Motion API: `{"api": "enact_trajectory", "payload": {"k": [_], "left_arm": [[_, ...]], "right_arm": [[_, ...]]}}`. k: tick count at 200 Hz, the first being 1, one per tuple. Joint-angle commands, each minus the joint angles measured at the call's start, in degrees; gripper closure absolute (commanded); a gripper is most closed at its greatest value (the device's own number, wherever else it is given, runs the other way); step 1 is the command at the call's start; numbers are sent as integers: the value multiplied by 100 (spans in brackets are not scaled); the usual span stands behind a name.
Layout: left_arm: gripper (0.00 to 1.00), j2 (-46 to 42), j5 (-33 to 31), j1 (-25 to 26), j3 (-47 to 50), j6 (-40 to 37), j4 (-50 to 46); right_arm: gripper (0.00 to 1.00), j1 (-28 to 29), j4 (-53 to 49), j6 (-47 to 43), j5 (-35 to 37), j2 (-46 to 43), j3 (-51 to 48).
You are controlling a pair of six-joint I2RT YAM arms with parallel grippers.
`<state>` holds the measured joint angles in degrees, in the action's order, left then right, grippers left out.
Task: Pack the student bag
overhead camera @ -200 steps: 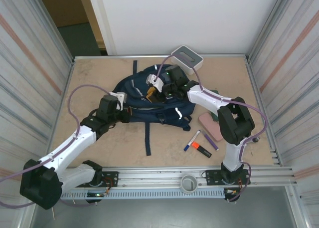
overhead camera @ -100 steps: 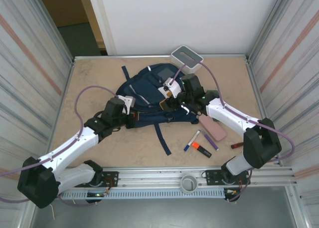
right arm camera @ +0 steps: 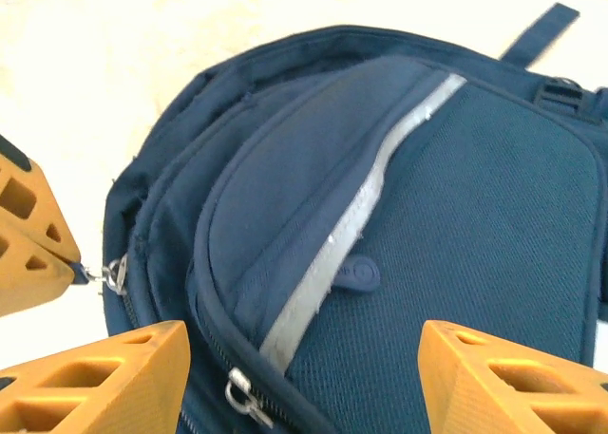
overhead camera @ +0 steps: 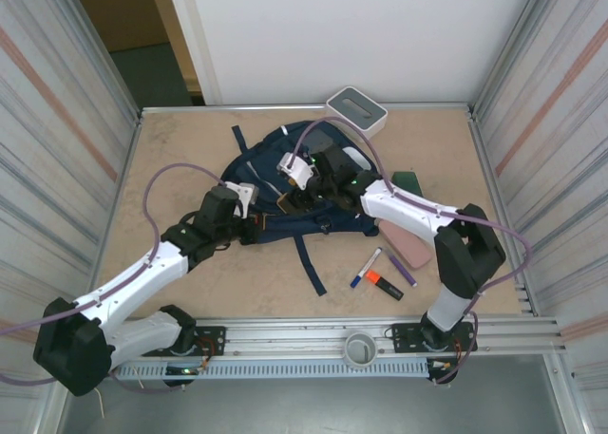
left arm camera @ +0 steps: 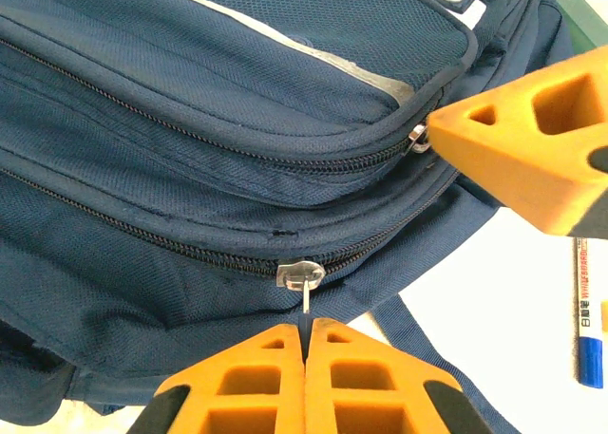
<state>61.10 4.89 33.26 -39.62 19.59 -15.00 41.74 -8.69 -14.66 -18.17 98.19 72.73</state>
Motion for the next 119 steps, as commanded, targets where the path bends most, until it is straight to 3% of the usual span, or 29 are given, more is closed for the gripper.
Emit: {"api": "enact_trajectory", "payload": {"k": [1,45,62,100,119], "left_arm": [[100,-27,-3,58,-46,23,85],[100,-37,-112,56,-64,18,28],[100,-50,-174,49,-61,17,6],[100,-101,-438,-65,-73,-15,-142],[100,-148,-600,-295,-59,-37,-211]], "right_arm": [[37,43,-175,-404,-528,335,351],[37,54,-161,-468,-860,614,444],[42,37,-157,-468,-771,724,487],[86,-134,-151,-491,-800,631,342],[99,-228,-138,-604,-898,415,133]]}}
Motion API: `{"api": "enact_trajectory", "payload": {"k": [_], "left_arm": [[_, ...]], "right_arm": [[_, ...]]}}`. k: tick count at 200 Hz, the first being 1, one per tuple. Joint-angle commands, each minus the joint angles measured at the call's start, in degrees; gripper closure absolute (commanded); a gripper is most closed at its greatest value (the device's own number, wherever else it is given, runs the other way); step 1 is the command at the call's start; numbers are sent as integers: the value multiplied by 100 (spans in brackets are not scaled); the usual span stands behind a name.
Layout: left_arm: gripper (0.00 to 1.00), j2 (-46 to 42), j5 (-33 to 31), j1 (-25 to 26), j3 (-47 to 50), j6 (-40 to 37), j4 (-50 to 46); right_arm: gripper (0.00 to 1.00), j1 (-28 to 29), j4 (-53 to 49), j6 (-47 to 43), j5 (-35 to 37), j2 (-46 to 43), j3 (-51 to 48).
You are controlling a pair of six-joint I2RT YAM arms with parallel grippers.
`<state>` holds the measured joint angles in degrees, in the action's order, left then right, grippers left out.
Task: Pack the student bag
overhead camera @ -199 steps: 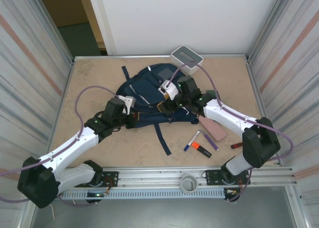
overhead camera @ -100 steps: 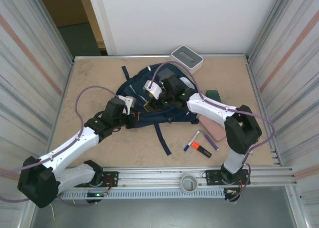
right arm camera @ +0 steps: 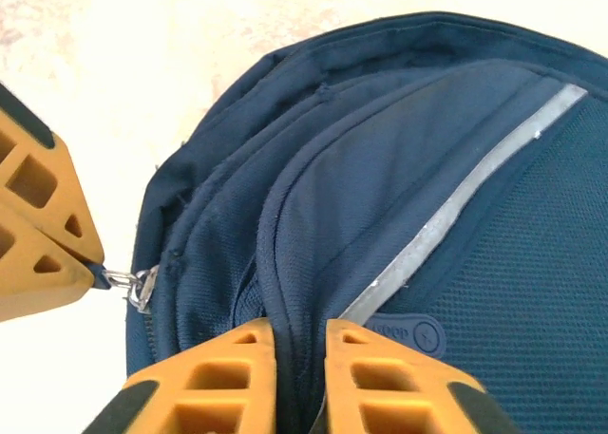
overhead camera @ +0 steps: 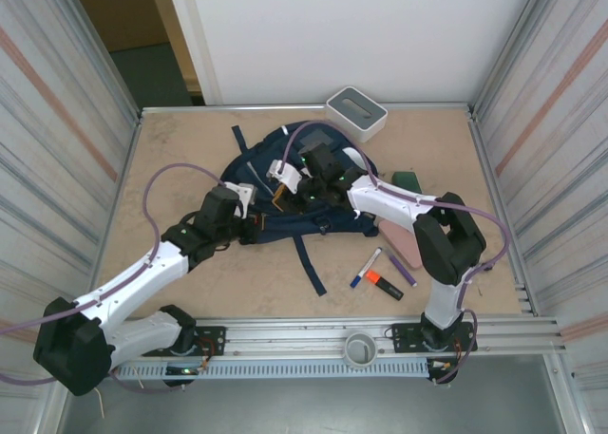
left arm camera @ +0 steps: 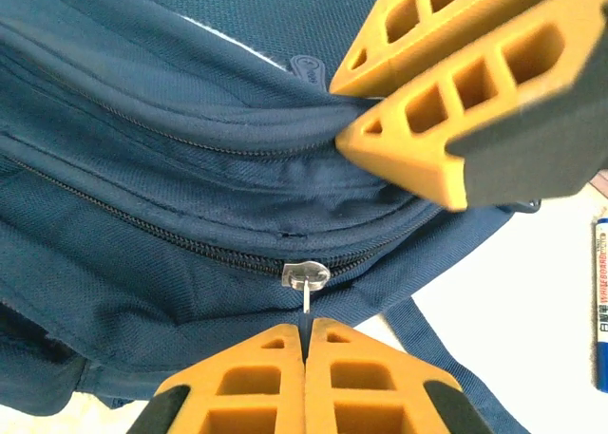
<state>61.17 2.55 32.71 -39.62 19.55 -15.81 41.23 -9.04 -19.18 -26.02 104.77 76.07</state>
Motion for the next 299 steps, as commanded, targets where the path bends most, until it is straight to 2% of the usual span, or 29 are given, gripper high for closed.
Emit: {"api": "enact_trajectory", "payload": {"k": [1,26,50,82,105,139,180,217,260,275,299], "left_arm": [[100,-156,-381,-253,-57,-40,-131],[100,-184,-577,-717,5,-96,-97],[100,-127,-609,-1166,99,-77,148],[100,341,-897,-1744,-4,-122,489],[100,443,-966,-1969,-151,-167,460],[100,-31,-396,-1921,16,47,438],[100,-515,-27,-1488,173,264,207],[100,-820,373,-1243,136,322,-12],[100,-1036,469,-878,104,355,-115],[100,-981,518,-778,61,328,-121],[100,-929,465,-623,20,321,-115]], "right_arm": [[99,-186,-101,-154,-118,-253,-213],[100,-383,31,-288,-463,-610,-564],[100,-610,-35,-425,-1082,-758,-677],[100,-873,-297,-508,-1762,-734,-577],[100,-1035,-410,-508,-1851,-660,-461],[97,-1151,-340,-432,-1401,-600,-361],[84,-1251,-420,-296,-342,-665,-277],[68,-1328,-814,239,712,-848,-149],[50,-1160,-1192,641,1071,-1646,-477],[44,-935,-1232,522,1034,-1999,-627],[40,-368,-1202,150,927,-2284,-789]]}}
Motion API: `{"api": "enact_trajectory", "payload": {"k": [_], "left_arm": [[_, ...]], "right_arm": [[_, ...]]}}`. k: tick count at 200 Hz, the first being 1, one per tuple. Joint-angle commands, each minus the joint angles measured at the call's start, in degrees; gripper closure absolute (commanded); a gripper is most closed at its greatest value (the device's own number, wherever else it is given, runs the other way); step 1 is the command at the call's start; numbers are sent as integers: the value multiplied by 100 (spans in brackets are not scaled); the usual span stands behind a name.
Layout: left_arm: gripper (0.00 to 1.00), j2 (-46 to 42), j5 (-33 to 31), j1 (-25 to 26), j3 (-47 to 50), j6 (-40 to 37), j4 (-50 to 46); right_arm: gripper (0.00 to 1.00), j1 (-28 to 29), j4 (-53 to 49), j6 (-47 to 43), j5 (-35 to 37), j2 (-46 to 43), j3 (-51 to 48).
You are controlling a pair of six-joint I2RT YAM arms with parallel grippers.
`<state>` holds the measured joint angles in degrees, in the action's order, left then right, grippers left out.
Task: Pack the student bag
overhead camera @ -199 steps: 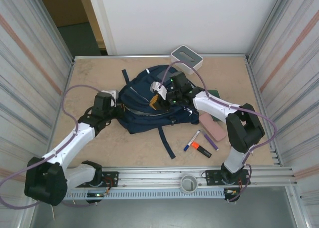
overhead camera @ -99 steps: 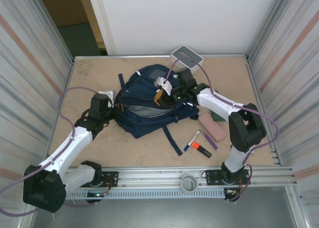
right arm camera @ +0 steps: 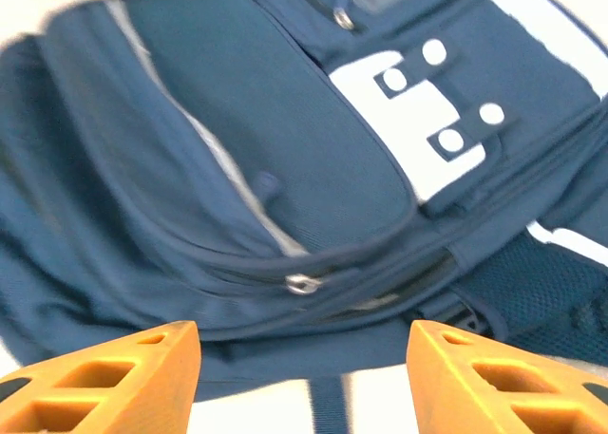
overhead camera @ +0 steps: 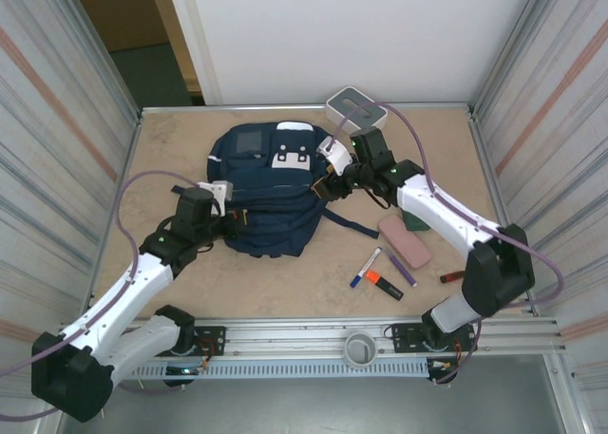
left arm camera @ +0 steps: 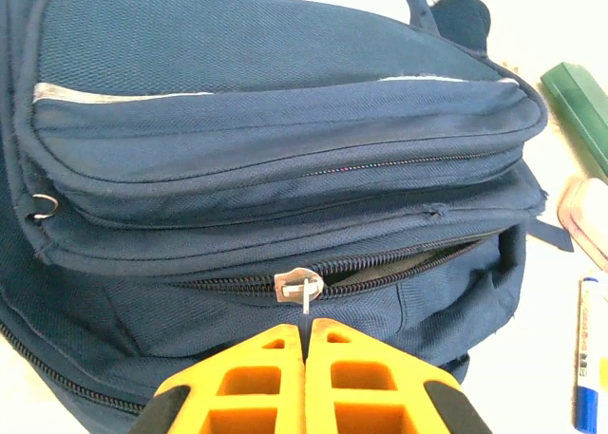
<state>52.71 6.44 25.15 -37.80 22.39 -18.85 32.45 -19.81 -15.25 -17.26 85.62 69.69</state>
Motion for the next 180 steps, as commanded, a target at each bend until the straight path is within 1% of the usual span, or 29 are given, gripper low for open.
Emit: {"api": "enact_trajectory", "payload": {"k": [1,26,53,75,105,128,141,153,169,180], "left_arm": [[100,-84,72,141,-164,37,193],[100,-93,44,209,-175,46,206],[100,-83,40,270,-192,43,198],[100,-85,41,306,-186,44,189],[100,-103,24,324,-157,45,189],[100,-102,21,324,-148,33,189],[100,-106,17,324,-149,24,167],[100,-112,-69,324,-142,6,144],[100,-129,-312,324,-131,-27,102],[100,-146,-558,318,-120,-81,63]], "right_arm": [[40,536,-122,-260,49,-366,-154],[39,1066,42,-574,48,-210,-123],[38,1411,314,-823,165,238,106],[39,1517,293,-1006,333,744,469],[39,1521,208,-1239,454,1347,881],[41,1528,106,-1375,599,1698,1099],[46,1528,36,-1407,772,1815,1175],[55,1528,19,-1440,940,1837,1161],[74,1489,27,-1514,1042,1738,1034],[84,1426,63,-1555,1078,1635,917]]}}
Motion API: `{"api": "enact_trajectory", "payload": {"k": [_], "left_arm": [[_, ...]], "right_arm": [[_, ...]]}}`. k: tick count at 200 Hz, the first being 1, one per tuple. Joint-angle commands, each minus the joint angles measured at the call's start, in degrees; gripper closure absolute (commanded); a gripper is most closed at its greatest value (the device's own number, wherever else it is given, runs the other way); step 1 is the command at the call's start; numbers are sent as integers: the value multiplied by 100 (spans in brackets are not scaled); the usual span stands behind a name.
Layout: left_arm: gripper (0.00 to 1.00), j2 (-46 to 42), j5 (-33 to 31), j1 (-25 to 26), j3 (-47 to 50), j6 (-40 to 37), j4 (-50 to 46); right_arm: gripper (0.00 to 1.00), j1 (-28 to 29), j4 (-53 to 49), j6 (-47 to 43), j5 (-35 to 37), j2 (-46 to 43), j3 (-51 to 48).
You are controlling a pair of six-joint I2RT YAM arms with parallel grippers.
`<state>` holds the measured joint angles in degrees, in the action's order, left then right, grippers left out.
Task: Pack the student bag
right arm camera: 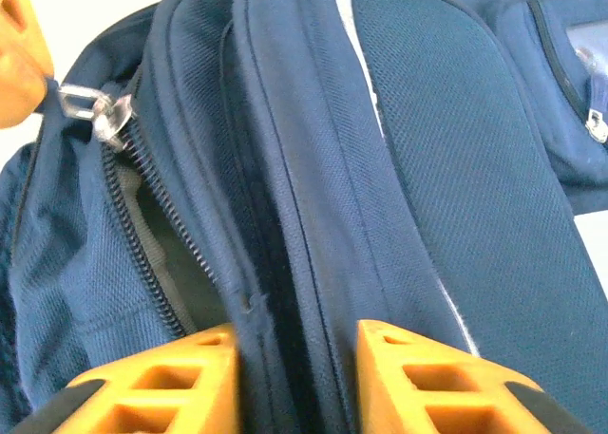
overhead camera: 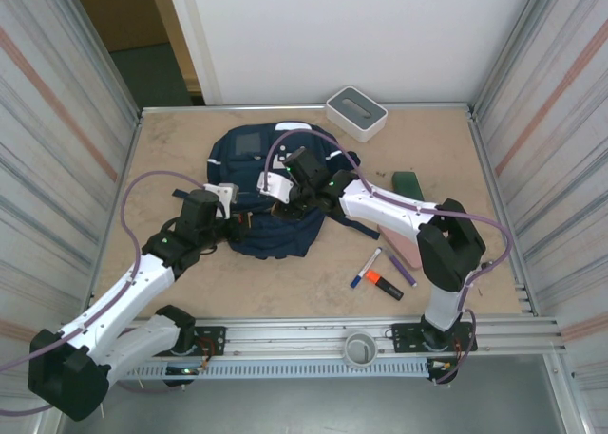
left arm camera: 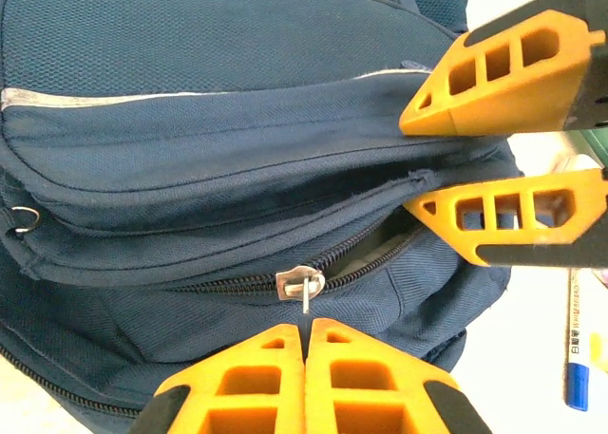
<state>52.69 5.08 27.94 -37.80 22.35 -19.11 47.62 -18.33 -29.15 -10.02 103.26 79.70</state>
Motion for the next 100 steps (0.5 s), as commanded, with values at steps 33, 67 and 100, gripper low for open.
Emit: {"api": "enact_trajectory", "payload": {"k": [33,67,100], "left_arm": [[100,-75,-958,-307,-49,-135,85],[100,-41,-1164,-1069,211,-26,417],[100,102,-1267,-1722,458,155,959]], "right_arm": [[97,-399,123,-249,-33,-632,-563],[100,-715,581,-189,-510,-1092,-1041],[100,-1070,1190,120,-1166,-1330,-1334]]}}
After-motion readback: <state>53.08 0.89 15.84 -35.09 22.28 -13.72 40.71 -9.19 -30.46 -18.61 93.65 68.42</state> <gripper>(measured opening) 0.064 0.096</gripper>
